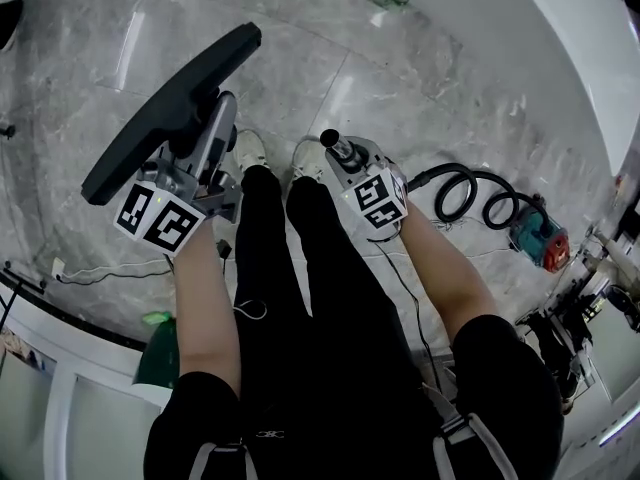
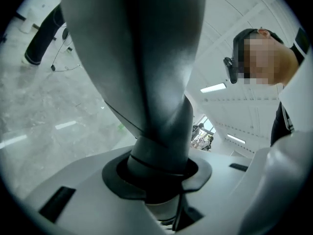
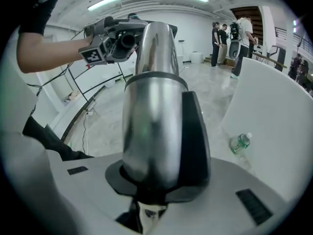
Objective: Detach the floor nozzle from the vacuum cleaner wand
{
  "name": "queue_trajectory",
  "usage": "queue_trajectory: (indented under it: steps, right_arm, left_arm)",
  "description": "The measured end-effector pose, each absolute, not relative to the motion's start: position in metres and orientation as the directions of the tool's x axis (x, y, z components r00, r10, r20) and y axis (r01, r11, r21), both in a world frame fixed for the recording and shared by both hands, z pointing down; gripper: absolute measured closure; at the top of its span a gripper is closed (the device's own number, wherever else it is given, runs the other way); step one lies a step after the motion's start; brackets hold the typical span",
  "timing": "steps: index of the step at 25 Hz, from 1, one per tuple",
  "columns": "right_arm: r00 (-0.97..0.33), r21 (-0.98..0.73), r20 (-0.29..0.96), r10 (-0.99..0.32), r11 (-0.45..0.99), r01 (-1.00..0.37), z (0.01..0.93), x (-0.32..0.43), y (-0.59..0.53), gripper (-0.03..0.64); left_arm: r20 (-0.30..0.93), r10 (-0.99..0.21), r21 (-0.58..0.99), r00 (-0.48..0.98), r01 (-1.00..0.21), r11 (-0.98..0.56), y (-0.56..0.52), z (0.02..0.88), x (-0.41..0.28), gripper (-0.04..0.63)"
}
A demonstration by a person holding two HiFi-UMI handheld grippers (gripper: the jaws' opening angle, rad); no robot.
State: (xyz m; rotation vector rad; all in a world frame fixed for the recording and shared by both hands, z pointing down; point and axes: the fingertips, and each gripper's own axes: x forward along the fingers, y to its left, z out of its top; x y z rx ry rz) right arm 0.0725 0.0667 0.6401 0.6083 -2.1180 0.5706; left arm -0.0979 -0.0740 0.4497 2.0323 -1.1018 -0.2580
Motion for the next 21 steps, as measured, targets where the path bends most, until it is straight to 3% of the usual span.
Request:
queue_trajectory:
  steps: [21]
  right_arm:
    - [-0.494, -0.142, 0.826, -0.27, 0.749, -0.647, 0.655, 0.083, 0.04, 0.506]
  left_arm:
    - [0.254, -0.753, 0.708, 0.608, -0.647, -0.284, -0.072, 0.466, -0.083, 0.459]
